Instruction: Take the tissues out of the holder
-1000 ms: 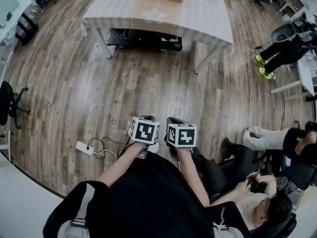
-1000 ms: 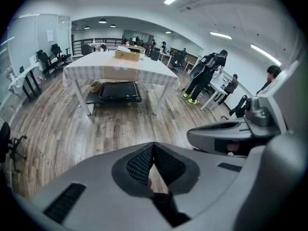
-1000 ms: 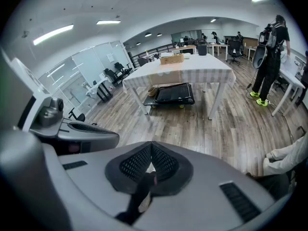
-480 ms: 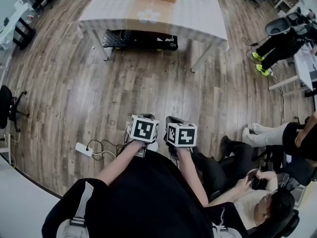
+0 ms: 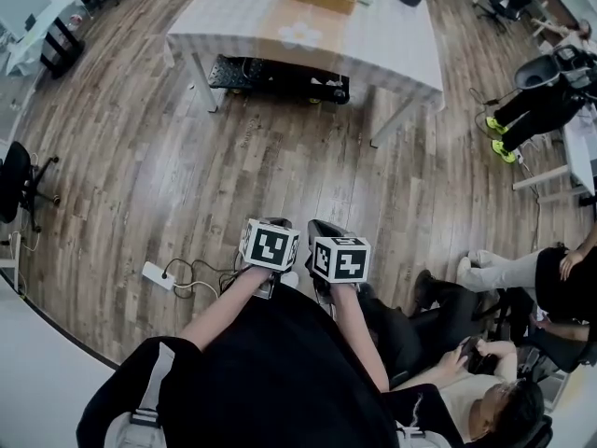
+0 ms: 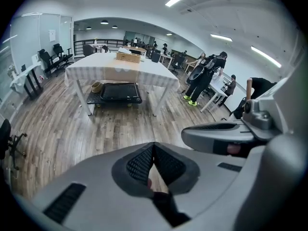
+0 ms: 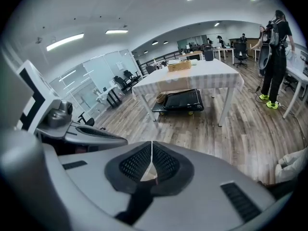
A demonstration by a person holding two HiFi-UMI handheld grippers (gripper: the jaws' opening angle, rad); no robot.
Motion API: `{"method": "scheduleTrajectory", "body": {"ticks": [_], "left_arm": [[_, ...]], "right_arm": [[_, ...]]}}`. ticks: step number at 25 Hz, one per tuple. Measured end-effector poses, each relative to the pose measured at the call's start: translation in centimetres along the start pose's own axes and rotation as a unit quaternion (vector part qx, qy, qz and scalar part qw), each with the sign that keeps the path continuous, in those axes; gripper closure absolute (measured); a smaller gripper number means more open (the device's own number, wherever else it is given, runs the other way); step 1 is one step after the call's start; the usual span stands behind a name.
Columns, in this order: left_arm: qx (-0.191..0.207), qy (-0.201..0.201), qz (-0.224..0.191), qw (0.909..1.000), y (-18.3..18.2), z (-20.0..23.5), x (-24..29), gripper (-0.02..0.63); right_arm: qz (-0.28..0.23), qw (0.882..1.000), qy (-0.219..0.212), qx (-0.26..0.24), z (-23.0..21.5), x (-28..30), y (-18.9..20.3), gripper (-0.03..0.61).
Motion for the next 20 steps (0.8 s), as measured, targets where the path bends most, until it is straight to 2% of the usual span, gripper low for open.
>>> {"method": "scheduleTrajectory", "body": {"ticks": [5,10,14,20], "left_arm": [[0.000,-0.001,0.017,0.9999,-0.6,1.2,0.7,0.604],[0.025,0.031,0.039,0.9984,-3.4,-0.7,3.8,0.604],[0.041,0.041,0.032,0.9978,-9.1,-0.1,5.5,0.604],[0.047,0.057,0.009,0.9972,-18.1,1.1,7.9,0.605]], "right_arm": [[-0.004,1.000,-0.025,0.008,0.7,1.6,-1.0,0.563],[-0.008,0.999,-0.005,0.047,-2.9,1.3,-2.3,0.563],[-0.017,0.998,-0.007,0.059,-5.3,2.7,-6.7,0.560],[-0.028,0.998,0.006,0.052,-8.5,4.5,-14.8,0.520]]}}
Point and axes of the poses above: the fingertips, and each gripper's own axes: x forward along the fingers, z to its left, y out of its underside, the point moved 3 cm from there along -x, backward along the fingers, and after that the axes turned 2 degrees about z, right-handed, at the moved point
